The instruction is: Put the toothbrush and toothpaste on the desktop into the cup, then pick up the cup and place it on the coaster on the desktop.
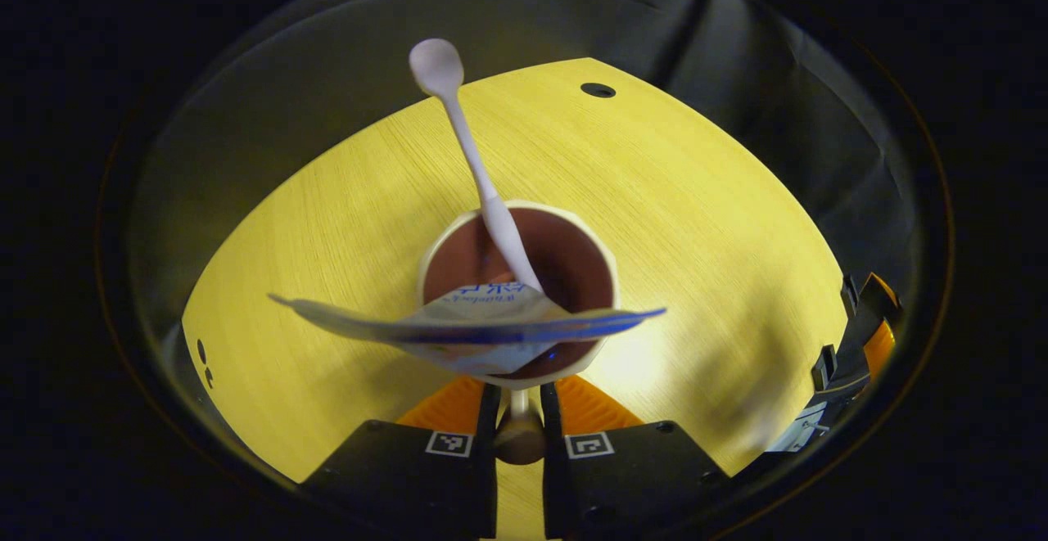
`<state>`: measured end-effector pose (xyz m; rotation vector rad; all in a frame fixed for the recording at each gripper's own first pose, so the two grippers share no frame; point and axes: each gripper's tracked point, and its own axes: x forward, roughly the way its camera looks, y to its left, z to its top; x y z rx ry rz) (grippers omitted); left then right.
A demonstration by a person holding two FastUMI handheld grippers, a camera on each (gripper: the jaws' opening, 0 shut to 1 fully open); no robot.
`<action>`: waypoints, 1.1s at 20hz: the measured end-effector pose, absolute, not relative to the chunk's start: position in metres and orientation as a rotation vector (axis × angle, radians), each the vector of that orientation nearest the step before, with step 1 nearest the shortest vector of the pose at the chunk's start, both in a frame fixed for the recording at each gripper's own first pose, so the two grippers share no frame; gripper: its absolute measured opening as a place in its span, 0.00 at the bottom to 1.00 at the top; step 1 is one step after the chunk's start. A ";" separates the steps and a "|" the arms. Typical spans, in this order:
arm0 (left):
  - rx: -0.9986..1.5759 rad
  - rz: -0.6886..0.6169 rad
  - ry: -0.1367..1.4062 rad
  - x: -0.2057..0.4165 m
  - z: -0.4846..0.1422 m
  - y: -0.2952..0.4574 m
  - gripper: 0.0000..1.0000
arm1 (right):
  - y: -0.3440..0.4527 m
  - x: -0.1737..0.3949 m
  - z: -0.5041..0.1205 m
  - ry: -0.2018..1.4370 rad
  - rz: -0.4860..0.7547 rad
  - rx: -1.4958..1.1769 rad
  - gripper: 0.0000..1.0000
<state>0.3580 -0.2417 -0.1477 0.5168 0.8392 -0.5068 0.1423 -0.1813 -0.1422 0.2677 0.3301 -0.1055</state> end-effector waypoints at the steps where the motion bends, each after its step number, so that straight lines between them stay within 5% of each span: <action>1: 0.519 -0.497 0.835 0.358 -0.147 -0.242 0.24 | -0.180 0.142 -0.141 0.329 -0.102 0.268 0.98; 2: 0.515 -0.494 0.818 0.357 -0.143 -0.242 0.34 | -0.179 0.143 -0.141 0.329 -0.098 0.266 0.98; 4: 0.495 -0.501 0.802 0.349 -0.135 -0.244 0.39 | -0.177 0.145 -0.140 0.330 -0.094 0.263 0.98; 5: 0.481 -0.508 0.797 0.344 -0.133 -0.243 0.59 | -0.176 0.144 -0.139 0.328 -0.090 0.263 0.98; 8: 0.420 -0.525 0.770 0.323 -0.114 -0.238 0.97 | -0.172 0.140 -0.133 0.320 -0.080 0.256 0.98; 22: 0.131 -0.343 0.165 0.143 0.030 -0.100 0.99 | -0.089 0.073 -0.039 0.181 0.022 0.160 0.98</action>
